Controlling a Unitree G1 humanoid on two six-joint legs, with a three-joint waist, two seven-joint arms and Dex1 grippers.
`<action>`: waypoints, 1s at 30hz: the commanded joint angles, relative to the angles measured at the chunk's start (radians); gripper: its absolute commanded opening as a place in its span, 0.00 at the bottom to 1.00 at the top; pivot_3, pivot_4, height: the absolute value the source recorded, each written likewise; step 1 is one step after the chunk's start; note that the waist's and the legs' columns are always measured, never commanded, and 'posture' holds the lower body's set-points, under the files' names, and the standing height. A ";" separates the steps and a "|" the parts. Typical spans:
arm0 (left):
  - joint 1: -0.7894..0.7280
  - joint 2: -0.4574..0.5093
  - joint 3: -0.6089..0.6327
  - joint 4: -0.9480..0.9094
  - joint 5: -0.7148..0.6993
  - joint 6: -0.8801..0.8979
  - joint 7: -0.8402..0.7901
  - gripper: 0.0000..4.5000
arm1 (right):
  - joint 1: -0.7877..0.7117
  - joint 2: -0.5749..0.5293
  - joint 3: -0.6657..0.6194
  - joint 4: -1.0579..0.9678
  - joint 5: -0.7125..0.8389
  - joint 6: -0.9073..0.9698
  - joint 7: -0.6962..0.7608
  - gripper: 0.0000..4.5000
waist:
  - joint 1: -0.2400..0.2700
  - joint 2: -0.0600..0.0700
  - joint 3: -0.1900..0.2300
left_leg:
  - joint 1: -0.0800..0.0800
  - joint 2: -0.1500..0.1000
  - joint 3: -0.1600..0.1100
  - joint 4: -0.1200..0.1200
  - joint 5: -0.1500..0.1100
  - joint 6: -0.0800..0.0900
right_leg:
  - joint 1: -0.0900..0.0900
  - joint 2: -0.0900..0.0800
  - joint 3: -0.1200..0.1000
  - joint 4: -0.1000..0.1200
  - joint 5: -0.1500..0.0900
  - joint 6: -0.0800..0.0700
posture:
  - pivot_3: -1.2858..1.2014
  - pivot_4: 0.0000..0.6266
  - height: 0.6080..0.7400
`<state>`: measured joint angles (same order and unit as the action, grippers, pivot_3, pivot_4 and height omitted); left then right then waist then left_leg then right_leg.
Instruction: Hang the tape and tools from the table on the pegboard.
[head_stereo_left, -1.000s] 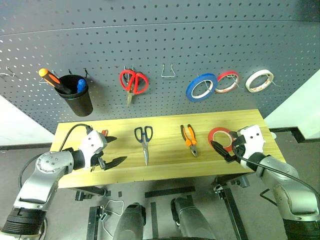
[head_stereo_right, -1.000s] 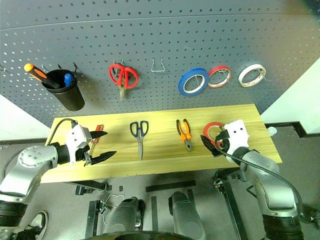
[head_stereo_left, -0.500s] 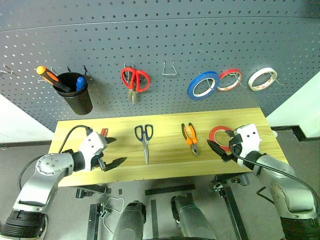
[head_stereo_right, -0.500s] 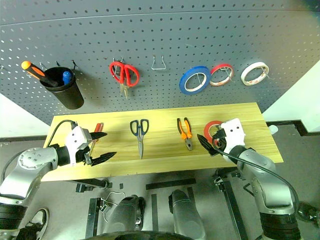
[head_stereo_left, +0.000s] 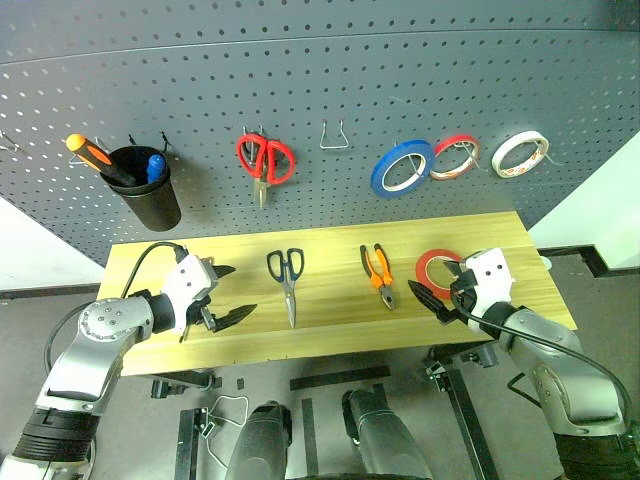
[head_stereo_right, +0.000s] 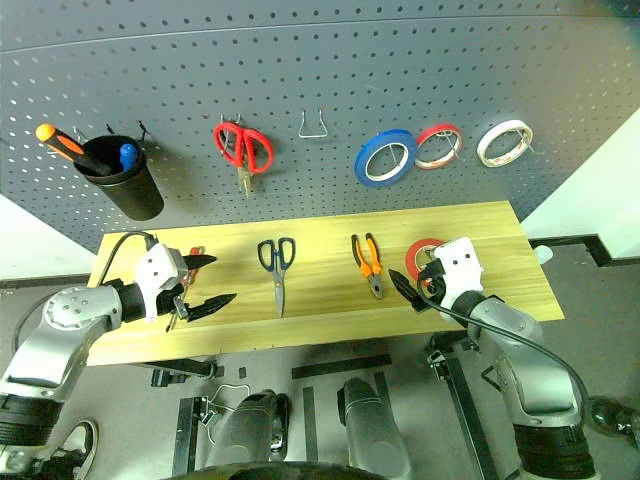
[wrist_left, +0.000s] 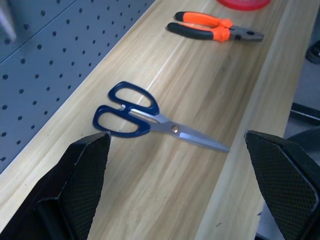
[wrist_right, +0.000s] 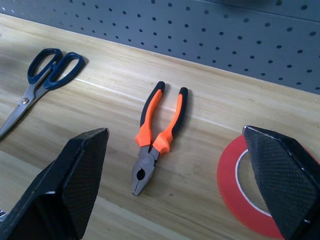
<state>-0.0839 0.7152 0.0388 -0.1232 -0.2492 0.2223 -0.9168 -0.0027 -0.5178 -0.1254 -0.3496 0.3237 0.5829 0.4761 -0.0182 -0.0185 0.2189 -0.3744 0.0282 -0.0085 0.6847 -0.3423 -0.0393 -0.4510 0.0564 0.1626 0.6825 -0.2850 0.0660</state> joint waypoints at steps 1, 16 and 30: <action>-0.018 -0.005 -0.012 0.003 0.006 -0.029 -0.010 0.99 | 0.012 0.004 -0.016 -0.034 -0.003 -0.010 -0.013 1.00 | 0.000 0.000 0.000 | 0.000 0.000 0.000 0.000 0.000 0.000 | 0.000 0.000 0.000 0.000 0.000 0.000 | 0.54 0.31 1.00; -0.080 -0.052 -0.057 0.047 0.029 -0.066 0.003 0.99 | -0.101 0.044 0.042 0.126 -0.091 -0.009 -0.095 1.00 | -0.002 -0.001 -0.001 | 0.001 0.000 0.000 0.001 0.000 -0.001 | 0.001 0.000 0.000 0.000 0.002 0.000 | 0.54 0.29 1.00; -0.073 -0.067 -0.064 -0.009 0.020 -0.029 0.012 0.99 | -0.283 0.074 0.107 0.441 -0.209 0.000 -0.148 1.00 | -0.004 0.000 0.001 | 0.001 0.000 0.000 0.001 0.000 -0.001 | 0.001 0.000 0.000 0.000 0.003 0.000 | 0.54 0.39 1.00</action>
<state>-0.1575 0.6454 -0.0273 -0.0937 -0.2212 0.1897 -0.9096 -0.2561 -0.4470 -0.0137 0.0674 0.1329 0.5950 0.3374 -0.0226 -0.0188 0.2196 -0.3736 0.0279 -0.0084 0.6855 -0.3418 -0.0398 -0.4501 0.0559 0.1625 0.6829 -0.2823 0.0660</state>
